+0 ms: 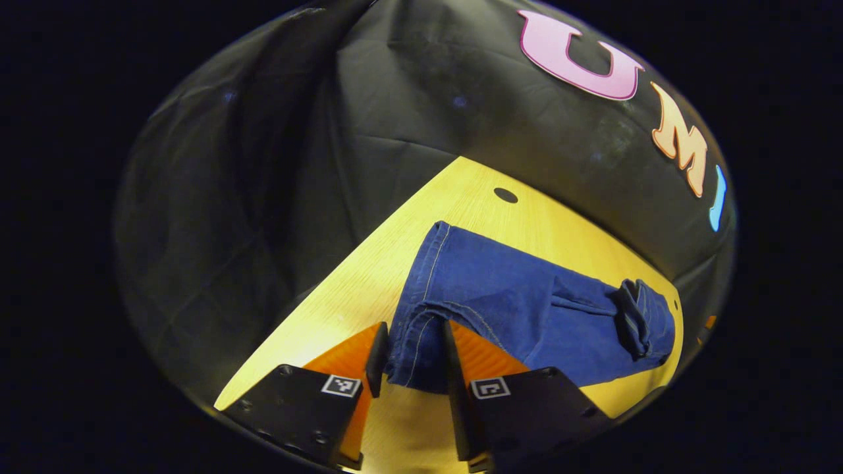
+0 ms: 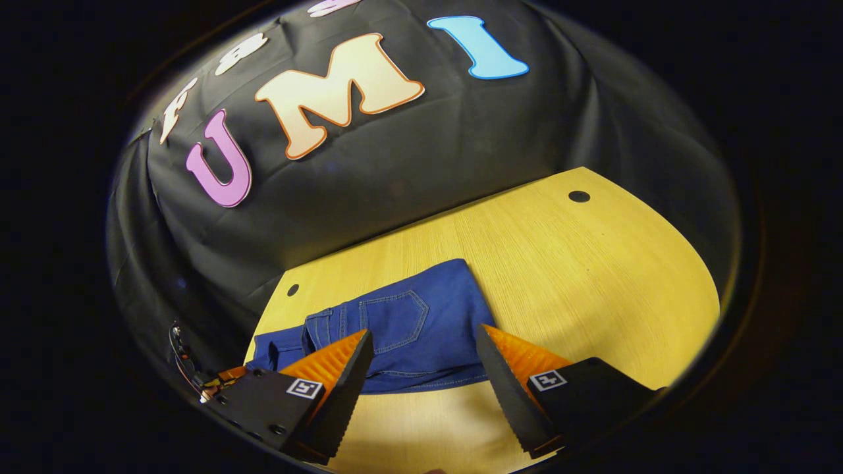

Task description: Grasp the waist and the cuffs of the jeans and fold them to make the two legs overlap; first hold the waist and fold one-third of the jeans toward the cuffs, then hold the cuffs and fold the remaining one-third in the same direction to finish folding.

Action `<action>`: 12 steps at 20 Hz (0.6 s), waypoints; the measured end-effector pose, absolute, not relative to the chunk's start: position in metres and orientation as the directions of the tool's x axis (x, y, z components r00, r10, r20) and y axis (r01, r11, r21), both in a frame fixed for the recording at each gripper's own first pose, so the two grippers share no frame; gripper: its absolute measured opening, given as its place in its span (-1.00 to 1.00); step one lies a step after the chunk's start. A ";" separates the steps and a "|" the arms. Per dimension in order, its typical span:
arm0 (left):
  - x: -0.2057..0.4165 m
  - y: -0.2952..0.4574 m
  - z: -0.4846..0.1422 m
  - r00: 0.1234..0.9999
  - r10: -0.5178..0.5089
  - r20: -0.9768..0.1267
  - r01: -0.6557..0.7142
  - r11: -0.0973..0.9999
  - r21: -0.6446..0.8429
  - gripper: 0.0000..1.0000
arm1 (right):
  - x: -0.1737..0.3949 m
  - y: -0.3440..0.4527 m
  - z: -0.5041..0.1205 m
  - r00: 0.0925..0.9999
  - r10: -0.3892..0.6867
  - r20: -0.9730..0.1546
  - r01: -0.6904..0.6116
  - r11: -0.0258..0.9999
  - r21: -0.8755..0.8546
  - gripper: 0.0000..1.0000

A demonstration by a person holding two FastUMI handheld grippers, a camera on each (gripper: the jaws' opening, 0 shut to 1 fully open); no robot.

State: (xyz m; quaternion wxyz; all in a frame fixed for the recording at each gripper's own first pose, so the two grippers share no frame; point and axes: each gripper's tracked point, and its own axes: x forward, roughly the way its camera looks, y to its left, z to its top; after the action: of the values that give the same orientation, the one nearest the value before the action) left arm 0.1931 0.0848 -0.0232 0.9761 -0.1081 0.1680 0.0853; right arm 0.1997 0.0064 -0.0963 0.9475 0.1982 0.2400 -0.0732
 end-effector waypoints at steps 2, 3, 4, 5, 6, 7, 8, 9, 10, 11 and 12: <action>0.194 0.082 -0.030 0.925 0.113 -0.363 -0.189 0.965 -0.182 0.11 | 0.198 0.007 -0.096 0.874 -0.048 -0.484 0.238 0.911 0.338 0.95; 0.193 0.081 -0.035 0.921 0.113 -0.373 -0.189 0.966 -0.176 0.16 | 0.198 0.007 -0.095 0.874 -0.052 -0.482 0.240 0.911 0.336 0.95; 0.191 0.081 -0.038 0.918 0.115 -0.378 -0.190 0.968 -0.167 0.39 | 0.197 0.007 -0.094 0.875 -0.056 -0.481 0.242 0.910 0.336 0.95; 0.191 0.081 -0.037 0.922 0.121 -0.368 -0.188 0.971 -0.151 0.31 | 0.198 0.007 -0.094 0.875 -0.059 -0.481 0.246 0.909 0.335 0.95; 0.191 0.080 -0.039 0.922 0.125 -0.367 -0.186 0.973 -0.137 0.33 | 0.197 0.006 -0.094 0.874 -0.063 -0.481 0.250 0.909 0.335 0.95; 0.191 0.081 -0.041 0.921 0.137 -0.365 -0.191 0.975 -0.116 0.41 | 0.197 0.005 -0.093 0.873 -0.066 -0.483 0.253 0.908 0.334 0.95; 0.191 0.080 -0.042 0.921 0.151 -0.360 -0.196 0.976 -0.091 0.37 | 0.196 0.005 -0.093 0.873 -0.067 -0.483 0.255 0.907 0.335 0.95; 0.192 0.079 -0.044 0.919 0.169 -0.357 -0.202 0.978 -0.058 0.42 | 0.197 0.005 -0.093 0.873 -0.068 -0.483 0.256 0.907 0.335 0.95; 0.192 0.080 -0.046 0.917 0.191 -0.351 -0.208 0.978 -0.012 0.37 | 0.197 0.006 -0.094 0.873 -0.068 -0.483 0.257 0.907 0.335 0.95; 0.196 0.081 -0.047 0.920 0.199 -0.337 -0.212 0.977 -0.001 0.37 | 0.197 0.007 -0.094 0.872 -0.067 -0.485 0.256 0.906 0.336 0.95; 0.197 0.079 -0.046 0.922 0.206 -0.328 -0.225 0.974 -0.020 0.29 | 0.197 0.008 -0.094 0.872 -0.064 -0.486 0.254 0.907 0.337 0.95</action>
State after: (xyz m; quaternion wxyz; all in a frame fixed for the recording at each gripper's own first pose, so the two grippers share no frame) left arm 0.1967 0.0794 -0.0459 0.9798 -0.0285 0.1643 0.1101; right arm 0.1969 0.0077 -0.0937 0.9468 0.1989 0.2389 -0.0838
